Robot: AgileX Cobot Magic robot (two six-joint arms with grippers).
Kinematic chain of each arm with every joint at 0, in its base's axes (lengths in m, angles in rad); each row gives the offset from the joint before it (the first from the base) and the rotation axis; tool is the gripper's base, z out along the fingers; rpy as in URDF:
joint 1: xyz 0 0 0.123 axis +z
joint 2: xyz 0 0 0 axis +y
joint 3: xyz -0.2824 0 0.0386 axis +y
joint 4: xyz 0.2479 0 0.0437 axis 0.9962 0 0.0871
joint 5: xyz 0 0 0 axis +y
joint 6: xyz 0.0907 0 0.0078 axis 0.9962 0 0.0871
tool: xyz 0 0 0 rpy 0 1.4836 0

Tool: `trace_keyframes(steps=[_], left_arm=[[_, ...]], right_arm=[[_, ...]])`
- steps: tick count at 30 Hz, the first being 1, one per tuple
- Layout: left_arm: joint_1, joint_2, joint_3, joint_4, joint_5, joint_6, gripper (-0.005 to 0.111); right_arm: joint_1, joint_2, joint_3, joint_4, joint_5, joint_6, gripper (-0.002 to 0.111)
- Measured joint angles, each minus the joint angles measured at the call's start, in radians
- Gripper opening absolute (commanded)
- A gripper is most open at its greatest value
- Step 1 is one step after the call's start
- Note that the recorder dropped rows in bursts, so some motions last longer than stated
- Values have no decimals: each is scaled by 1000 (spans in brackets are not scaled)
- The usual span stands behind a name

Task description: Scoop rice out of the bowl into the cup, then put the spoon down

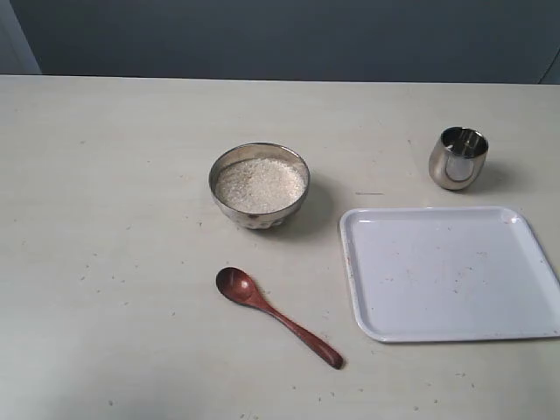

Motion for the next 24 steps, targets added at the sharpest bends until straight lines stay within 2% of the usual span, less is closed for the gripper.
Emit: trace_keyframes(steps=[3, 6, 11, 14, 24], left_arm=[[0, 0, 0, 0, 0, 0, 1], [0, 0, 0, 0, 0, 0, 1], [0, 0, 0, 0, 0, 0, 1], [0, 0, 0, 0, 0, 0, 1], [0, 0, 0, 0, 0, 0, 1]], right_arm=[[0, 0, 0, -26, -13, 0, 0], [0, 0, 3, -47, -134, 7, 0], [0, -2, 2, 144, -421, 31, 0], [0, -2, 2, 241, -532, 35, 0], [0, -2, 2, 342, -555, 37, 0]])
